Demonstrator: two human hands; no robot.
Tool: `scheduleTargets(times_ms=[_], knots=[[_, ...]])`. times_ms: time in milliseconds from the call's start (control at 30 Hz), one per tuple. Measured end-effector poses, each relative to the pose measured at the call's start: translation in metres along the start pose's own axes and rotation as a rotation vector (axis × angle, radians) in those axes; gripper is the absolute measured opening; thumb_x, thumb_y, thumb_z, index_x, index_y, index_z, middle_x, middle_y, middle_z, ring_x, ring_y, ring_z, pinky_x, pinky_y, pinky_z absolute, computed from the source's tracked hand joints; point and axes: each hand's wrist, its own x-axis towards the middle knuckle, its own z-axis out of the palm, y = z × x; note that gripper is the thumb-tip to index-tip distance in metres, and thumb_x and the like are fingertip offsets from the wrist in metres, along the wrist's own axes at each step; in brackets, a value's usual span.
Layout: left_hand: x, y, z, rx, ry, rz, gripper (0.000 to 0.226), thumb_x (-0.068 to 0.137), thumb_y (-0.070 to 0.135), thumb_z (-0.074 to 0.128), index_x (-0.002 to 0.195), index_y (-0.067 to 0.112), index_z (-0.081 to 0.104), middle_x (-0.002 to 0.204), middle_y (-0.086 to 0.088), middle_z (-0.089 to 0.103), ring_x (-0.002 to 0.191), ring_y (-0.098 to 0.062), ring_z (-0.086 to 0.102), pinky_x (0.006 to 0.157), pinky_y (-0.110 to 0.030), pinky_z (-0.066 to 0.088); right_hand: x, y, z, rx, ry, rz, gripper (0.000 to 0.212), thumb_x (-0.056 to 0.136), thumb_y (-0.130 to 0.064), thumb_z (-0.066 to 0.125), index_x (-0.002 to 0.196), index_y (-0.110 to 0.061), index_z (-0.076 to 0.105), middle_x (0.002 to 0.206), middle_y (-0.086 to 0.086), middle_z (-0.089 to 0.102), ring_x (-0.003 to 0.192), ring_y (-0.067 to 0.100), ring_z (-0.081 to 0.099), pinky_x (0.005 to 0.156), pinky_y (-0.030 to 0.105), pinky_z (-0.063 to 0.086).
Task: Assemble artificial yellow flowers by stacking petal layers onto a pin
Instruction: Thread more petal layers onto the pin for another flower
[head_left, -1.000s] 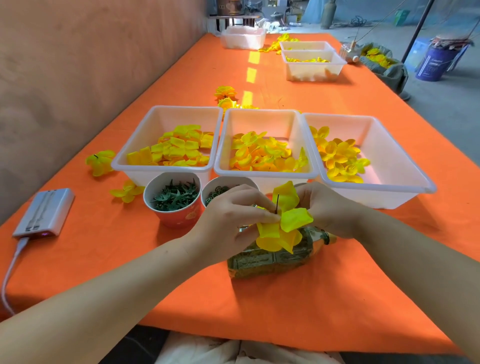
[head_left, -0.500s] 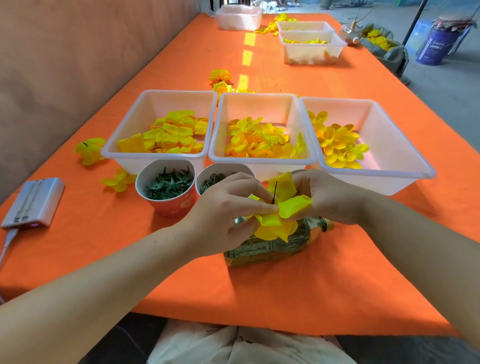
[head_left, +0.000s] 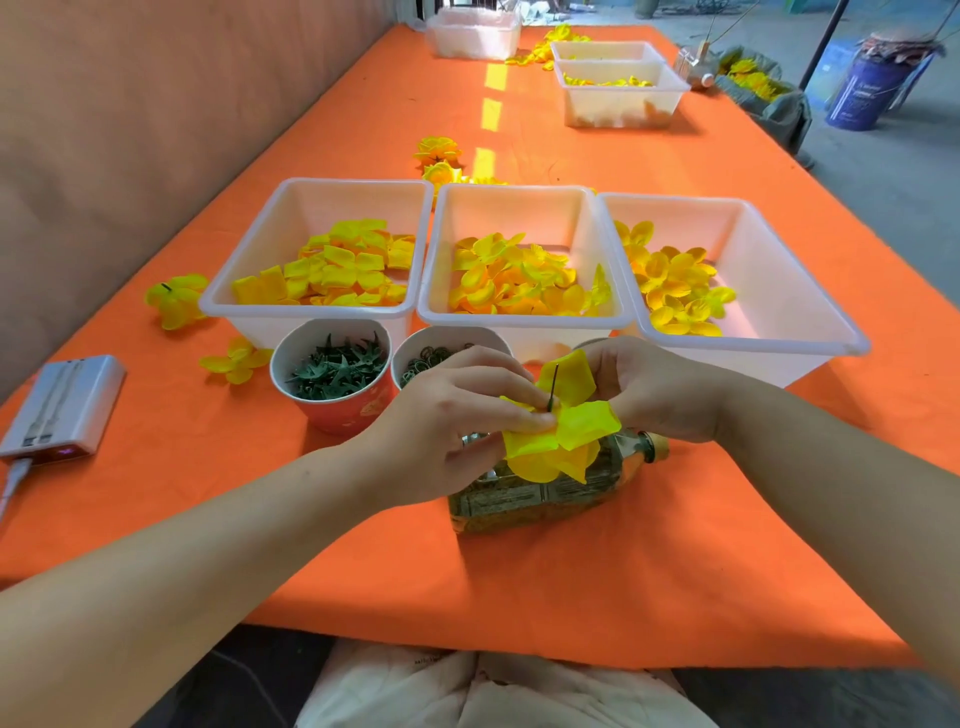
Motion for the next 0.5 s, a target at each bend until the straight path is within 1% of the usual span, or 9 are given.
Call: scheduleTargets(times_ms=[67,133,200,233,300,367,400,433,500], knots=[[0.002,0.009,-0.002,-0.014,0.035,0.04,0.029,0.089,-0.001,0.063,0.112,0.01,0.076,0.117,-0.004,0.07,0.113,-0.031,0.061,0.093,-0.048,0.049,0.0,0.0,-0.001,-0.003,-0.005,0.017,0.028,0.081,0.002,0.071,0.081,-0.025,0.077,0.088,-0.004,0.071,0.081,0.014,0.068,0.074,0.025,0.055],[0.006,0.017,-0.007,-0.003,0.031,0.042,0.028,0.086,-0.004,0.065,0.11,0.005,0.076,0.112,-0.009,0.072,0.11,-0.036,0.061,0.091,-0.05,0.049,-0.002,0.0,-0.002,-0.028,0.002,0.028,0.029,0.081,0.004,0.072,0.084,-0.025,0.076,0.089,-0.004,0.071,0.082,0.013,0.068,0.074,0.025,0.055],[0.009,0.021,-0.013,0.031,0.02,0.042,0.029,0.082,-0.003,0.067,0.108,0.005,0.076,0.11,-0.009,0.072,0.109,-0.037,0.061,0.09,-0.05,0.05,-0.005,-0.003,-0.009,-0.05,0.005,0.065,0.039,0.08,0.009,0.072,0.107,-0.019,0.073,0.1,0.002,0.072,0.093,0.016,0.069,0.079,0.026,0.055],[0.01,0.022,-0.015,0.039,0.011,0.044,0.029,0.08,0.0,0.07,0.107,0.005,0.077,0.11,-0.008,0.073,0.109,-0.036,0.061,0.09,-0.049,0.05,-0.008,-0.006,-0.015,-0.063,0.02,0.094,0.051,0.078,0.011,0.071,0.122,-0.016,0.066,0.11,0.005,0.071,0.102,0.017,0.069,0.081,0.026,0.054],[0.012,0.025,-0.018,0.03,-0.014,0.043,0.03,0.078,0.012,0.07,0.107,0.007,0.077,0.11,-0.006,0.073,0.11,-0.034,0.059,0.091,-0.049,0.048,-0.015,-0.018,-0.024,-0.111,0.135,0.123,0.067,0.073,0.008,0.065,0.134,-0.017,0.056,0.127,0.007,0.067,0.118,0.016,0.063,0.085,0.026,0.053],[0.012,0.026,-0.02,0.022,-0.049,0.044,0.038,0.081,0.025,0.06,0.11,0.007,0.076,0.114,-0.006,0.071,0.113,-0.034,0.057,0.094,-0.049,0.046,-0.023,-0.03,-0.026,-0.234,0.367,0.004,0.059,0.073,0.01,0.063,0.123,-0.021,0.064,0.126,0.005,0.068,0.121,0.013,0.061,0.094,0.033,0.052],[0.011,0.026,-0.021,0.026,-0.063,0.043,0.041,0.082,0.028,0.056,0.112,0.007,0.076,0.116,-0.007,0.071,0.114,-0.034,0.057,0.094,-0.05,0.046,-0.026,-0.033,-0.023,-0.32,0.468,-0.081,0.049,0.077,0.01,0.066,0.113,-0.022,0.069,0.118,0.003,0.071,0.113,0.012,0.064,0.093,0.035,0.052],[0.009,0.026,-0.021,0.029,-0.069,0.039,0.043,0.083,0.028,0.054,0.114,0.008,0.075,0.119,-0.007,0.07,0.115,-0.034,0.056,0.095,-0.05,0.045,-0.027,-0.036,-0.018,-0.39,0.512,-0.143,0.036,0.08,0.004,0.07,0.103,-0.024,0.073,0.107,0.002,0.074,0.1,0.012,0.067,0.085,0.034,0.052],[0.007,0.026,-0.021,0.018,-0.072,0.016,0.043,0.083,0.027,0.054,0.117,0.008,0.074,0.123,-0.008,0.068,0.115,-0.034,0.057,0.095,-0.051,0.046,-0.027,-0.036,-0.002,-0.461,0.457,-0.177,0.015,0.078,-0.015,0.078,0.091,-0.023,0.077,0.087,0.003,0.075,0.075,0.013,0.067,0.067,0.029,0.049]])
